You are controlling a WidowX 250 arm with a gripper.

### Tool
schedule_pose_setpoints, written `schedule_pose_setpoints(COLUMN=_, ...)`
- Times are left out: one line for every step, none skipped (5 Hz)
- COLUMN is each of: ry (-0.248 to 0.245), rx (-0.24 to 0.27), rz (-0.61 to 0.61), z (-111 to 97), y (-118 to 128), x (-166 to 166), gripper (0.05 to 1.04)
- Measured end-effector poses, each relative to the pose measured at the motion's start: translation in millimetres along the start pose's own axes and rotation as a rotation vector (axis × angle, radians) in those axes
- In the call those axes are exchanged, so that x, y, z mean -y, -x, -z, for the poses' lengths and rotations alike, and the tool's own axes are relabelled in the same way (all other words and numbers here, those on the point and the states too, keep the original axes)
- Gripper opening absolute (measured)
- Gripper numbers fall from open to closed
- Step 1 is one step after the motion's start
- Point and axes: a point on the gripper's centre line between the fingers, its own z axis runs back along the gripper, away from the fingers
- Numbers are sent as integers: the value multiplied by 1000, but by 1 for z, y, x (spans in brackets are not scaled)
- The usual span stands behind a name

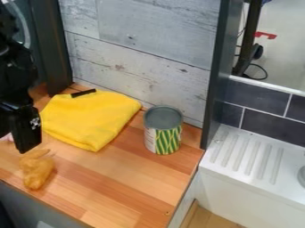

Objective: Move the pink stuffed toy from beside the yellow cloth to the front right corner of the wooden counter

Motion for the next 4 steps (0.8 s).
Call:
schedule_pose_setpoints(ry=8, rx=-13, rz=3, z=3, y=1, x=0, gripper=1000)
schedule_pose_setpoints(ry=10, rx=85, rz=-74, z=-11, y=-11, x=-35, gripper=1000)
schedule_pose_setpoints(ry=-37, rx=145, rz=-125, z=-14, y=-27, x=-59, gripper=1000)
schedule_pose_setpoints(ry=-87, rx=195, rz=-214, z=-9, y=-39, x=-81, gripper=1000)
